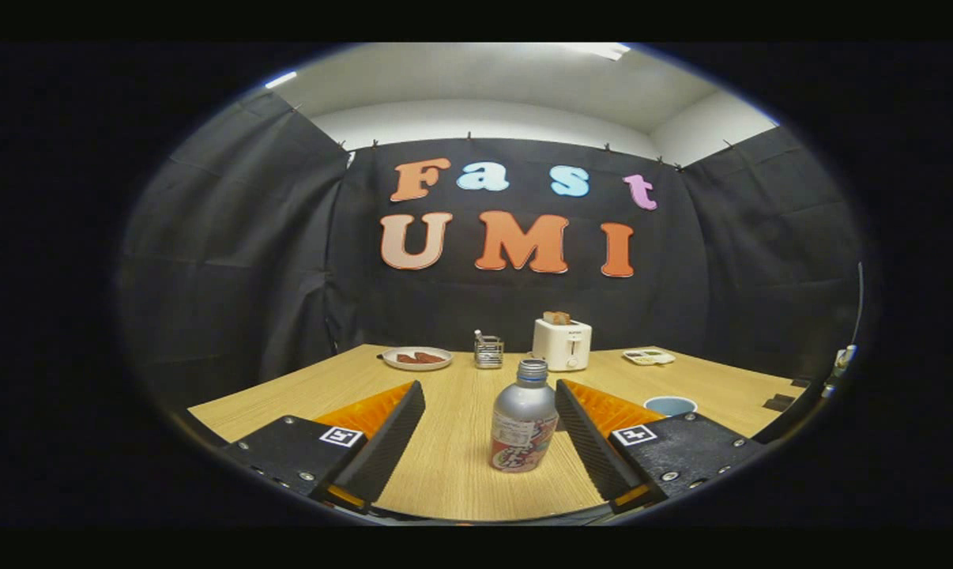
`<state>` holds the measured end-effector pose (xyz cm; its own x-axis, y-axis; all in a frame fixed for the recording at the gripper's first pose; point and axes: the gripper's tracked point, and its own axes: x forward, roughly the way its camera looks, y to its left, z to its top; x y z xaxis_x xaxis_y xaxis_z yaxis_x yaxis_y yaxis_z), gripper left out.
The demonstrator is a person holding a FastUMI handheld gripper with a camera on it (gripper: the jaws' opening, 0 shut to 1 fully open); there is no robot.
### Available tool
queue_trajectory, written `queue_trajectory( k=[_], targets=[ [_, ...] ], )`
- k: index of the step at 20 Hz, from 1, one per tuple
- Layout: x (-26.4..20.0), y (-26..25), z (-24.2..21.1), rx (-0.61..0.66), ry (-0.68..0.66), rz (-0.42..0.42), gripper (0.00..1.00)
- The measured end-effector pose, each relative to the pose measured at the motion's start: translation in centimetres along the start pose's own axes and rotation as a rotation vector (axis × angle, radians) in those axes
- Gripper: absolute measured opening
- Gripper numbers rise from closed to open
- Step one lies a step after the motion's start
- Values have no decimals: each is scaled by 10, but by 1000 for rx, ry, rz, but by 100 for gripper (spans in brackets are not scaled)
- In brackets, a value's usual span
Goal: Take the bottle from table, then pour the juice into the cup, finally place the bottle on the coaster
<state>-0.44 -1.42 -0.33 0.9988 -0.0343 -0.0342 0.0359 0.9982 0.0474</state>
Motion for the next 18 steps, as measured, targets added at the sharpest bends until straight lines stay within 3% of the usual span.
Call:
queue_trajectory(
  k=[18],
  targets=[
    [23,-28,-86,2,273,-77,99]
  ],
)
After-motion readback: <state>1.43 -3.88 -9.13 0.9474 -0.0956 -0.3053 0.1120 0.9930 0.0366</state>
